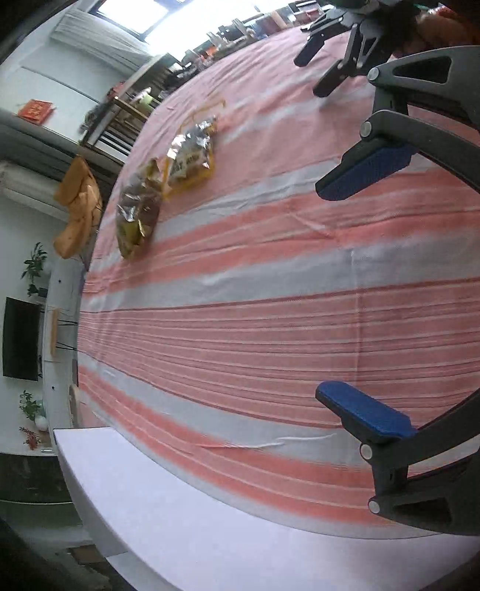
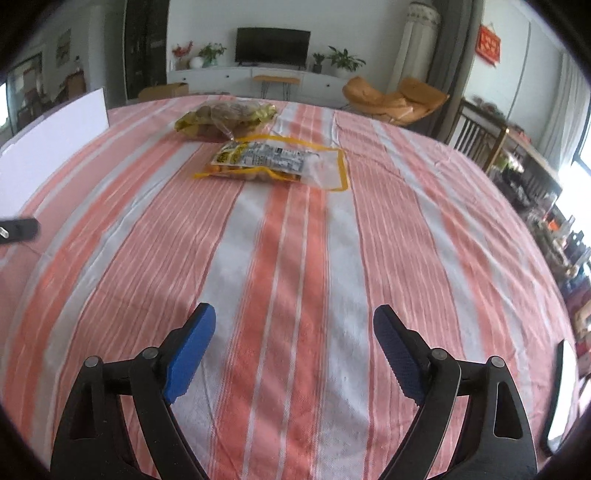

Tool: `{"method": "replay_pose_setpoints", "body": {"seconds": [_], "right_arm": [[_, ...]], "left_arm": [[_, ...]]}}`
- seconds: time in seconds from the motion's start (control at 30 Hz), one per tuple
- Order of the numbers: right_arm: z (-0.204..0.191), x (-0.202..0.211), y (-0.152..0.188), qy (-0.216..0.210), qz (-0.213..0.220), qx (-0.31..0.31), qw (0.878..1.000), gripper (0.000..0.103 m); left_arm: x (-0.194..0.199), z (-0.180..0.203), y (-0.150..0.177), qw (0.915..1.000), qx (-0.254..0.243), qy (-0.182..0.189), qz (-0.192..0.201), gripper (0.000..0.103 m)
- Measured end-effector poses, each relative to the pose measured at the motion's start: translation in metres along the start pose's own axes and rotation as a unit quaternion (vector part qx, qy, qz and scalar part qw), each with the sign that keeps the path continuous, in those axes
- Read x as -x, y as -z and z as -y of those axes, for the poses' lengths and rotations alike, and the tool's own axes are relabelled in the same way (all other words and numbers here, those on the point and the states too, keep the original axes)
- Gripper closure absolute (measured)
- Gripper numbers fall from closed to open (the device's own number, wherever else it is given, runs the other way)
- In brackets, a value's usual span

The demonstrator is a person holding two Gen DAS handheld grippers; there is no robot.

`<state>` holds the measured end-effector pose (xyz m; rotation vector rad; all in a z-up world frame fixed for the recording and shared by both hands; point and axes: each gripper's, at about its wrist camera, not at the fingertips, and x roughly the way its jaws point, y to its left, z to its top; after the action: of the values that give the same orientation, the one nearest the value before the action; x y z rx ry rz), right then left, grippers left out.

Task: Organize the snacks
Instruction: 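Move both open grippers back above the table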

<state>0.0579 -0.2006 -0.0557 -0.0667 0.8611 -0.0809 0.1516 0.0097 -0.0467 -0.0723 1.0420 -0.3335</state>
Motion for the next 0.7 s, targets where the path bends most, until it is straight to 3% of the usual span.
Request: {"method": "replay_pose_setpoints", "body": {"seconds": [0.3,0.53,0.7], "right_arm": [[0.017,-0.014,0.000,-0.047,-0.033,-0.050,0.997,0.009],[0.013,-0.015,-0.001,-0.045,-0.040,-0.040,0.997,0.005],[0.012,-0.015,-0.002,-0.046,-0.042,-0.039,0.997,0.003]], "left_arm": [[0.000,-0.002,-0.042,0.9994,-0.030,-0.014,-0.002,0.005],[-0.014,0.033,-0.126,0.9985,-0.044,0.029,-0.014,0.005],[-0.030,0.093,-0.202,0.9955,-0.053,0.078,-0.009,0.005]]}}
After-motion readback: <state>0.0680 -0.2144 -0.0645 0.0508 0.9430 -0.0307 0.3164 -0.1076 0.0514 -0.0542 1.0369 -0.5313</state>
